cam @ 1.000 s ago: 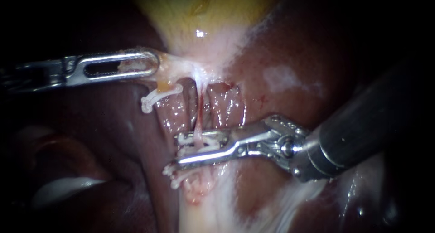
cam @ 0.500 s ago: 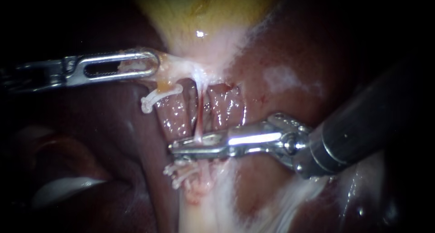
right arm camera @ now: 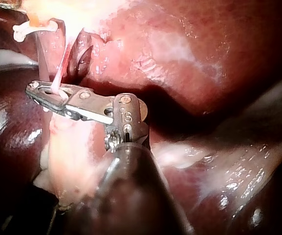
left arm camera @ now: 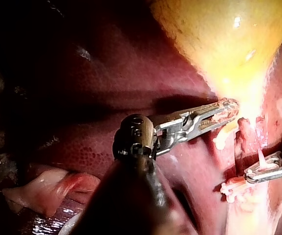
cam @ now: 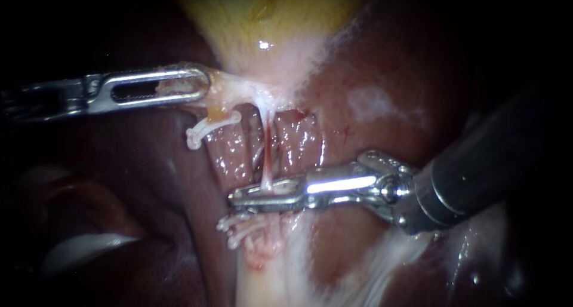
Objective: Clipping second clip right tube
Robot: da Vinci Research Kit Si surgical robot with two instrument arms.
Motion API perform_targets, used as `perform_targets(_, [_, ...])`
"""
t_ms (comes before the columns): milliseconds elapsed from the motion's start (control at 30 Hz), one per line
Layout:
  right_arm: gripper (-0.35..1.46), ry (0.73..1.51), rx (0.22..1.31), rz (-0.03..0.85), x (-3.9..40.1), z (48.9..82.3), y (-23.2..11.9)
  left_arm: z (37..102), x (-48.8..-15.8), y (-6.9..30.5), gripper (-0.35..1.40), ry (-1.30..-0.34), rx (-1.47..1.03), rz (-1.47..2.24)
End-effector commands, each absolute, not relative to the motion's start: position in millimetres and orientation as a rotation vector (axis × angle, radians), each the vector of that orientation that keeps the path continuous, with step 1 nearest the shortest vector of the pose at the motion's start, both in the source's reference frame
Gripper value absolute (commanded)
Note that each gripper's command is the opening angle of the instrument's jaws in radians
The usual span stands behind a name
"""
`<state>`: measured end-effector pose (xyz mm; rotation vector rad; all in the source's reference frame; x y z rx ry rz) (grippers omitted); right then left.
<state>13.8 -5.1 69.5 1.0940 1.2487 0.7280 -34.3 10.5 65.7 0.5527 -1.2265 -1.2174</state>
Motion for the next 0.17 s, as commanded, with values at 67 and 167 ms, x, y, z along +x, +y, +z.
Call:
perform_targets(67, [-0.35,1.249,1.094,0.728,13.8,69.6,-5.1,65.7,-34.3,10.5,-0.35,-1.226,0.552,-1.217])
perform_targets(167, [-0.35,1.252,1.090,0.723,13.8,69.6,-5.1,65.7,-34.3,10.5,-0.35,-1.226,0.552,-1.217])
